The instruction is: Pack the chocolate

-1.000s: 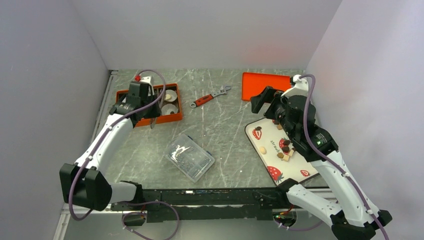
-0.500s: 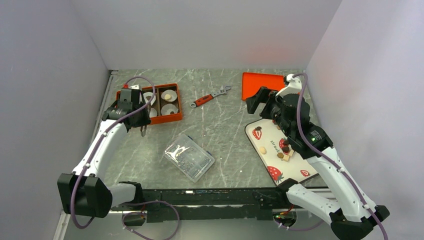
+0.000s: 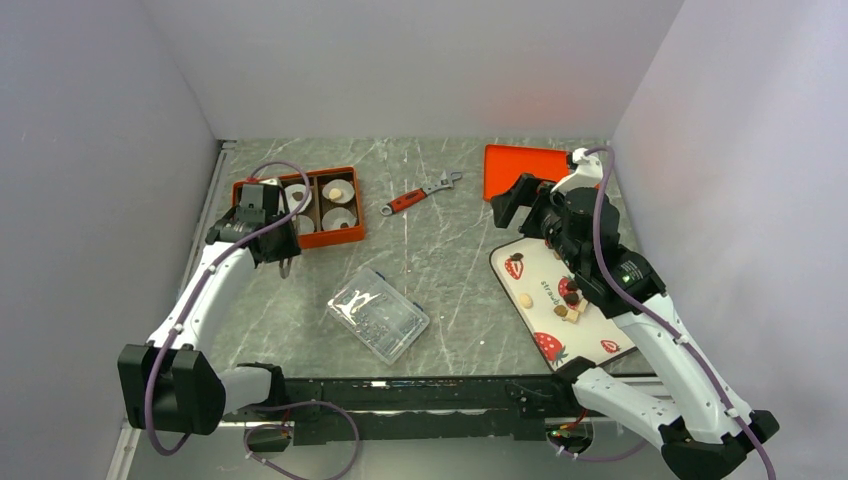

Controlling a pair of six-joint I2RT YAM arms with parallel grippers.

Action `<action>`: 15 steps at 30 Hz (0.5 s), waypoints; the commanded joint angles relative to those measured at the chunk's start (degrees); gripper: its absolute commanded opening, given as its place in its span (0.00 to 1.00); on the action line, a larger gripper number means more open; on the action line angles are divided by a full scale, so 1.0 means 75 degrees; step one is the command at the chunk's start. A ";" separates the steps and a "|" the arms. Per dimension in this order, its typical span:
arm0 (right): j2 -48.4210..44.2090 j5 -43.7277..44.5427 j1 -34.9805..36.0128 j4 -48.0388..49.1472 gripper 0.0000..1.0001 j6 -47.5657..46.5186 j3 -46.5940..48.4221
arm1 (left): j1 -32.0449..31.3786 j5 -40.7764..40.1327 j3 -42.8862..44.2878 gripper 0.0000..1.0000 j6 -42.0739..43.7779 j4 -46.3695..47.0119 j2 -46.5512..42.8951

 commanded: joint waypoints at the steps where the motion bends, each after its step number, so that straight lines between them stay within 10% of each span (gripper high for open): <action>1: -0.0142 0.0079 -0.0024 0.0291 1.00 -0.0018 -0.0020 | 0.0066 -0.0128 -0.0014 0.36 0.0047 0.0459 0.0008; 15: -0.0258 0.0204 -0.0020 0.0253 1.00 -0.0066 0.0000 | 0.0101 -0.0151 0.0257 0.45 0.0191 0.0430 0.0189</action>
